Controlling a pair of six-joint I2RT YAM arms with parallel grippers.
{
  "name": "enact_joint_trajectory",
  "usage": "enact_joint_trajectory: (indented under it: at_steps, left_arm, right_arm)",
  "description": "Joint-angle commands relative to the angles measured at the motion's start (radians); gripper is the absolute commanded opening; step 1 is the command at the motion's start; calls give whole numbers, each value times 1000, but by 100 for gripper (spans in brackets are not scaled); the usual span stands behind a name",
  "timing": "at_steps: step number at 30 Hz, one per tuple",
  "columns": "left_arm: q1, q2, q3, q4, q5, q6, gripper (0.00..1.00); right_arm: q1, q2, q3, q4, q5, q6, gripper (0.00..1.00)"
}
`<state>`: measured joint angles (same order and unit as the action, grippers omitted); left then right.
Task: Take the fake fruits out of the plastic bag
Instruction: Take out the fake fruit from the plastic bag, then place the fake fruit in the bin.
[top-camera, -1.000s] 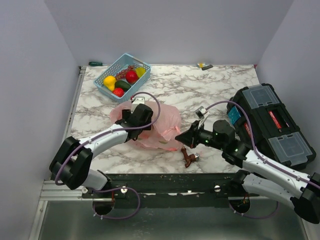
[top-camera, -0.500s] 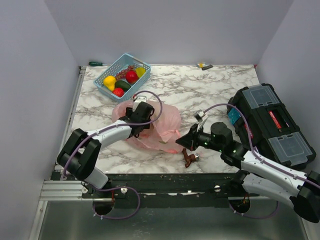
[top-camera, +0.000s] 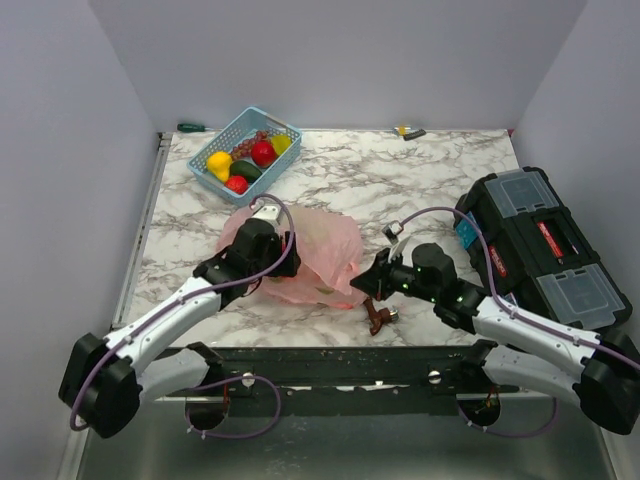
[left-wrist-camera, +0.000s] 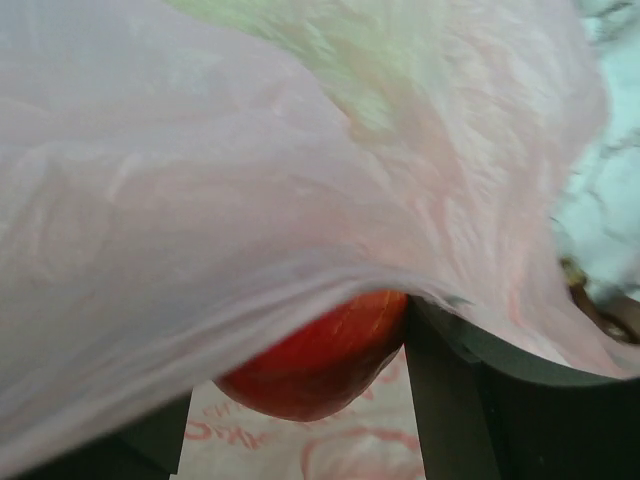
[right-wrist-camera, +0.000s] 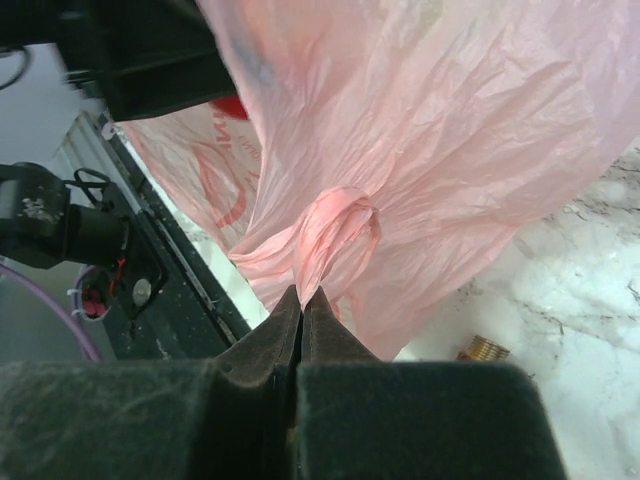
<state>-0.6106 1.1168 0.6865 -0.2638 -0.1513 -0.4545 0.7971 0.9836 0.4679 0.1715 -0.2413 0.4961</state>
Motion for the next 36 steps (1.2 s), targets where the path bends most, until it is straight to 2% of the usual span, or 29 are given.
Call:
enact_joint_trajectory:
  at_steps: [1,5,8,13,15,20,22,28,33,36]
  left_arm:
    - [0,-170,-49,-45,289,-30,40]
    - [0,-269,-30,-55,466,-29,40]
    - [1,-353,-39,0,593,-32,40]
    - [2,-466,-13,103,707,-40,40]
    - [3,-478,19,116,643,-37,40]
    - [22,-373,223,-100,95,-77,32]
    - [65,-317,284,-122,14,-87,32]
    - [245,-159,396,-56,10,-125,32]
    - [428,-9,399,69,128,-304,32]
    - [530,82,366,208,200,-403,32]
  right_arm:
    - [-1,15,4,35,75,-38,1]
    - [-1,5,26,6,143,-53,1]
    - [-1,-19,13,21,145,-53,1]
    - [-1,-36,15,-8,139,-53,1]
    - [-1,-40,4,4,143,-65,1]
    - [-1,-46,16,-12,149,-74,1]
    - [-1,-51,11,-4,141,-72,1]
    - [-1,-83,24,-58,129,-79,1]
    - [0,-96,6,-35,156,-82,1]
    - [-1,-90,5,-38,137,-81,1]
